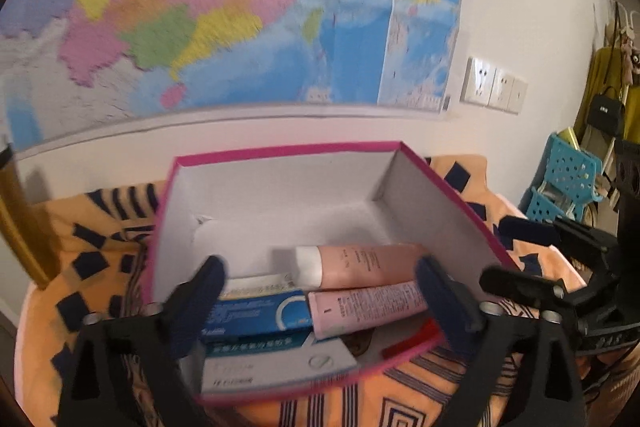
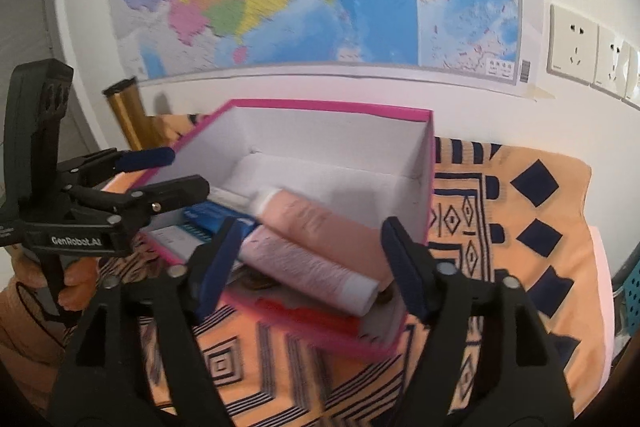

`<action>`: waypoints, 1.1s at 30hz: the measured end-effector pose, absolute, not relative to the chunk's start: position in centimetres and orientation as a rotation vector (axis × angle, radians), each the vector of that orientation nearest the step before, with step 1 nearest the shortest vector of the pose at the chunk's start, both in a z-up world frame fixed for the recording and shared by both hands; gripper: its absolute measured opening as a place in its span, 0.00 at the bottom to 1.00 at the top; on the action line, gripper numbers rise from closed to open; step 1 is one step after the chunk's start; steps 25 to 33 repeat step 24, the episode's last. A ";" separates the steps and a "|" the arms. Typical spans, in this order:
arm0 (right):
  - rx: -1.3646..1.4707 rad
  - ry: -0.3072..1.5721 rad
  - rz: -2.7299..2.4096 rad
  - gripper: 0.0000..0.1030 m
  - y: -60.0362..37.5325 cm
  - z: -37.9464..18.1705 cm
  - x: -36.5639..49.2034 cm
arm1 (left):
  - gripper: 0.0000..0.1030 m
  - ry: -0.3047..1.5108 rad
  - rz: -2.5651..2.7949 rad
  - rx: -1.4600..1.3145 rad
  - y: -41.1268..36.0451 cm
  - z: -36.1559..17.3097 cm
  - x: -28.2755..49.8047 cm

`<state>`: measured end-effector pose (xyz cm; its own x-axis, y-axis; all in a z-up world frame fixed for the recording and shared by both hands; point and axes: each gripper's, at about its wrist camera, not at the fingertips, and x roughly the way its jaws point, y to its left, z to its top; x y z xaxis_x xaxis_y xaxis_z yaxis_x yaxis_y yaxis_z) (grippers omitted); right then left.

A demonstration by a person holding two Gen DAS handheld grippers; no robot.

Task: Organize rigid objects
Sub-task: 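Open the right gripper and withdraw it from the pink box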

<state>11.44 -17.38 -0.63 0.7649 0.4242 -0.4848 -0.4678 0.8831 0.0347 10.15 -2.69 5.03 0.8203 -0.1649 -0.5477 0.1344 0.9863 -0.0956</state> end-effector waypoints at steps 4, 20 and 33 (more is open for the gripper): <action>-0.113 0.456 0.463 0.96 -16.5 -1.6 8.6 | 1.00 0.559 -0.099 -0.059 -1.6 4.9 7.2; -0.066 0.508 0.403 0.99 -14.9 -6.7 3.6 | 1.00 0.697 0.050 -0.085 -0.2 -0.6 1.4; -0.070 0.525 0.408 0.99 -14.5 -7.4 3.0 | 1.00 0.708 0.071 -0.054 -0.7 -1.3 0.9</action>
